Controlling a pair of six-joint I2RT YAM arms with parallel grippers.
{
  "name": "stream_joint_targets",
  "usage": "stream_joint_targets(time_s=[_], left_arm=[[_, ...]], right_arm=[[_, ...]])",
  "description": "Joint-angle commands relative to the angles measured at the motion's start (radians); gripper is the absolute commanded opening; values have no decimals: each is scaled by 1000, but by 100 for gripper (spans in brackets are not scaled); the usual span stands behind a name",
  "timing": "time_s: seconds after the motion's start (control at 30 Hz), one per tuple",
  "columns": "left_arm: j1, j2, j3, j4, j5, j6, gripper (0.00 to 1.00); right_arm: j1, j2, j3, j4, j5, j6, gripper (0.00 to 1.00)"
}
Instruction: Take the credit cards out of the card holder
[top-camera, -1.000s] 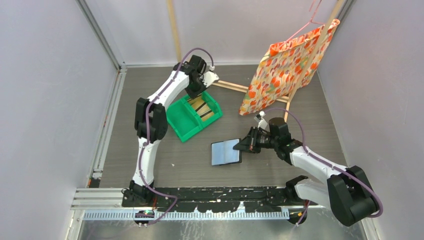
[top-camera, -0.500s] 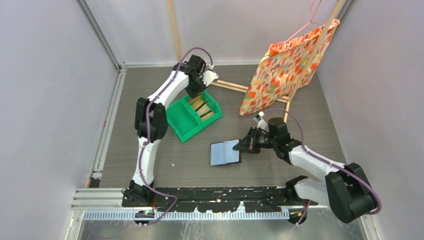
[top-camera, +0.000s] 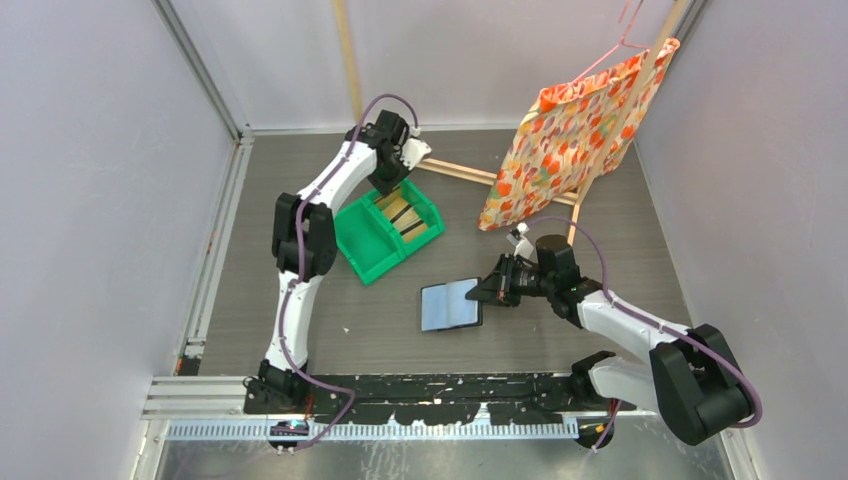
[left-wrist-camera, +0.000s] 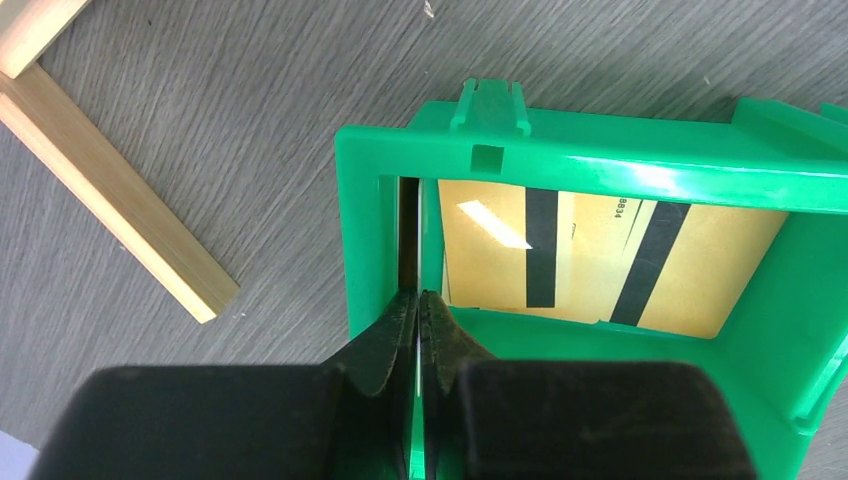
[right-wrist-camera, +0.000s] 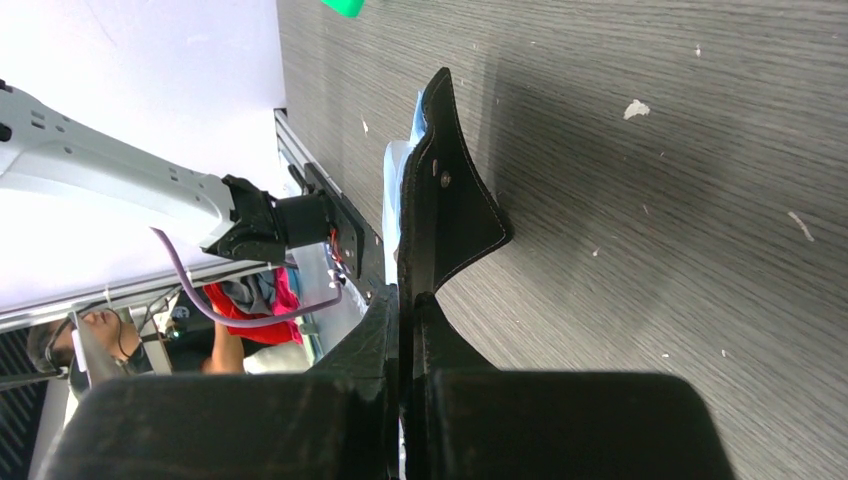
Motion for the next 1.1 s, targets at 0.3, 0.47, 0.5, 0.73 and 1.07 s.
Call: stream_joint_targets(time_s=[0.3,0.47,0.5,0.73,1.07], left_arm=[[5,-12,41,30,-58,-54,16],[5,-27,37,34,-69,-58,17],[5,-31,37,34,-73,-56,17],[5,-65,26,57,-126,-54,18],[5,-140,-77,183,-183,-65,27]], right_arm=[[-3,28,16,53,-30,9,1],[-4,33,16,60,-34,13,1],[-3,34,16,60,-35,14,1],[-3,40,16,66,-38,18,1],[-3,51,16,77,-42,23,1]])
